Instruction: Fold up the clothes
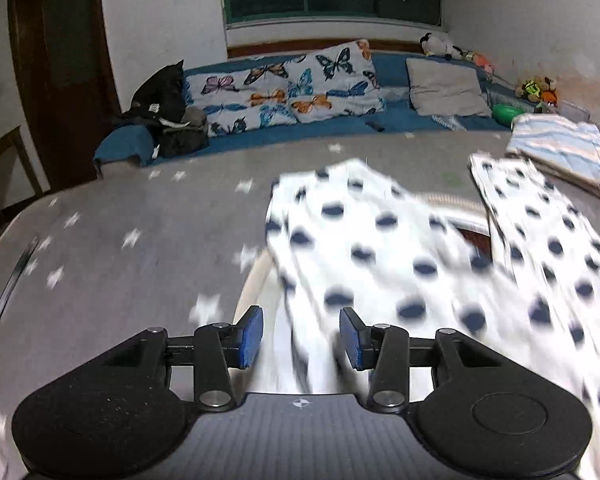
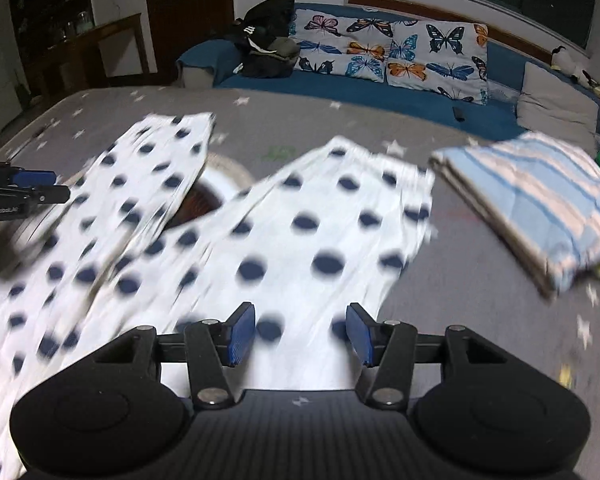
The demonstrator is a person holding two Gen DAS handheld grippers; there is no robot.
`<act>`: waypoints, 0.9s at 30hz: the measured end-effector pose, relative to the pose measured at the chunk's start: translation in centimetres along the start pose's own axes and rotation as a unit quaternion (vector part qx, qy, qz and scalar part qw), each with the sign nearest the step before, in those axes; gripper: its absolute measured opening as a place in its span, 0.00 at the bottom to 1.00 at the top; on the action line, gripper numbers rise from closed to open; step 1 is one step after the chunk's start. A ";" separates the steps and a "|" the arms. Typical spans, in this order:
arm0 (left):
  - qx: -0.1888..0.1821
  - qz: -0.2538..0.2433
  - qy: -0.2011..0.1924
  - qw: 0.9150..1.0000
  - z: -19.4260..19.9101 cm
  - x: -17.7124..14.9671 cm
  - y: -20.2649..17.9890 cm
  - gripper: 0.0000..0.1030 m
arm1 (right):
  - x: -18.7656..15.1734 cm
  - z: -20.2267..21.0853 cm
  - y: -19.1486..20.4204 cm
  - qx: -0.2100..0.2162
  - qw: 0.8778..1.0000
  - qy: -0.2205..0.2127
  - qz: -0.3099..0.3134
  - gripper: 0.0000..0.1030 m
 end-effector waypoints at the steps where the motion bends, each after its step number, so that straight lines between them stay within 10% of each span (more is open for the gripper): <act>1: 0.002 0.001 0.001 1.000 0.6 -0.6 -0.1 0.39 | -0.6 0.5 0.2 0.000 1.000 -0.001 -0.002 0.47; 14: -0.005 0.009 -0.006 1.000 2.3 -2.8 -1.6 0.04 | -3.4 2.5 0.7 -0.021 0.999 -0.024 -0.036 0.42; 27: 0.081 0.019 -0.012 0.996 4.4 -3.9 2.7 0.01 | -4.5 3.6 -0.4 -0.071 0.996 -0.034 -0.034 0.40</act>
Point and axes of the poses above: each gripper's, at about its wrist camera, not at the fingertips, and z roughly against the way its jaws point, y to its left, x to its top, the point moved 7 cm from there along -z, roughly the way its jaws point, and after that the axes turned 10 degrees about -y, right-handed, at the moved point
